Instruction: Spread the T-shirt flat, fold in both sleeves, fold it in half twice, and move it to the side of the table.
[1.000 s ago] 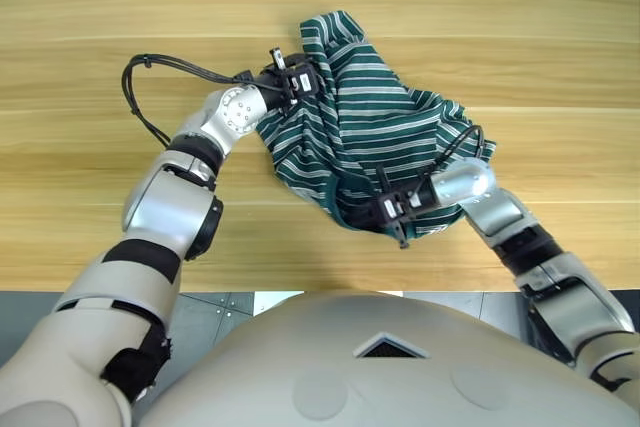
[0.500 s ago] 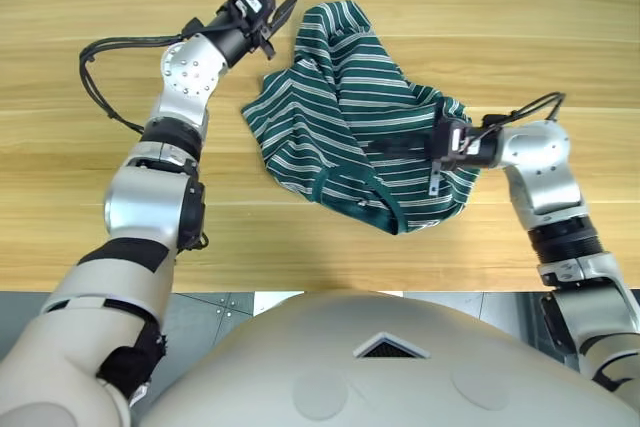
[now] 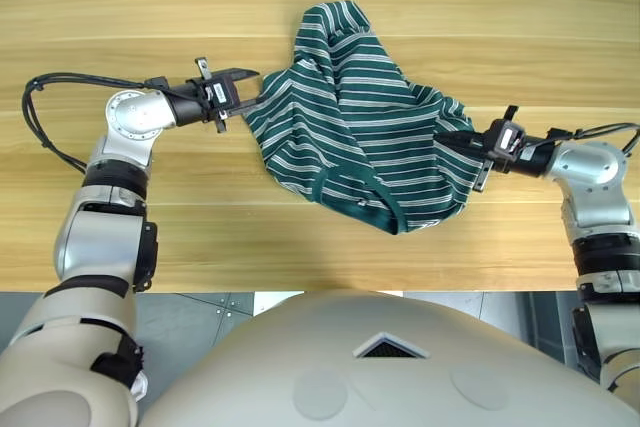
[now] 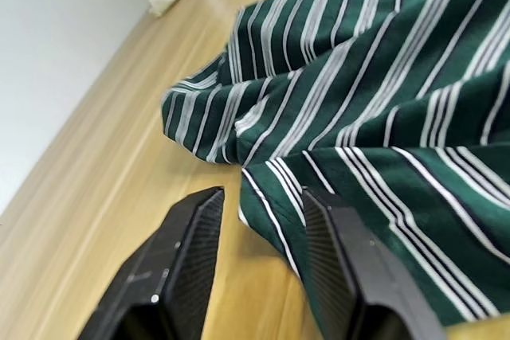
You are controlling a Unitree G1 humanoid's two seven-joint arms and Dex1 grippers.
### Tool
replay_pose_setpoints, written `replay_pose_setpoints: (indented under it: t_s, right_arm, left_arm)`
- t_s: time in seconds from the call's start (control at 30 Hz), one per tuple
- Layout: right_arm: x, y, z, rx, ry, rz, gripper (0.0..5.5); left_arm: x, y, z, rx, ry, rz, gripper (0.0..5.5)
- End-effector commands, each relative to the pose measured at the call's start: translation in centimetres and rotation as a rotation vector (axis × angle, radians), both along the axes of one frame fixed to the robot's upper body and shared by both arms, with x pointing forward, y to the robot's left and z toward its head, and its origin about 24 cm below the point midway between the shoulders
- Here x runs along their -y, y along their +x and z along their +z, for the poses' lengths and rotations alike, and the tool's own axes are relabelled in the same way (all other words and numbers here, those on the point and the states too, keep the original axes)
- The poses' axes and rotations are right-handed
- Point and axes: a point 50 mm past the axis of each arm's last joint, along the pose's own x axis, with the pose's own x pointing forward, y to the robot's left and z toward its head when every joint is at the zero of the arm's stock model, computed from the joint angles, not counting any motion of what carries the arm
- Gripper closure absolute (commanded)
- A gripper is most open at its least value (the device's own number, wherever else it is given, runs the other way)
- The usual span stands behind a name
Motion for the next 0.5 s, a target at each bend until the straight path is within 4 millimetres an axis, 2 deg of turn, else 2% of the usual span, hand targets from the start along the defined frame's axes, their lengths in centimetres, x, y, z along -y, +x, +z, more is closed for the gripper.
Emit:
replay_pose_setpoints:
  t_s: [0.03,0.17,0.33,0.43,0.5]
  right_arm:
    - [-0.2,0.3,-1.6,-0.02,-0.057,-0.031,5.5]
    - [-1.1,0.4,-2.6,-0.032,-0.065,-0.016,5.5]
    - [-1.0,0.5,-2.7,-0.027,-0.066,-0.02,5.5]
    - [-0.5,0.7,-2.5,-0.015,-0.073,-0.045,5.5]
    - [0.6,0.8,-2.5,-0.013,-0.108,-0.082,5.5]
  left_arm:
    - [0.0,0.0,-0.8,-0.015,0.113,-0.018,3.67]
    - [0.9,-0.1,-1.5,-0.016,0.154,-0.053,3.67]
    - [1.2,-0.7,-3.0,-0.021,0.271,-0.093,3.67]
    - [0.7,-1.3,-3.7,0.001,0.352,-0.119,3.67]
    - [-0.2,-1.6,-3.6,0.023,0.396,-0.133,3.67]
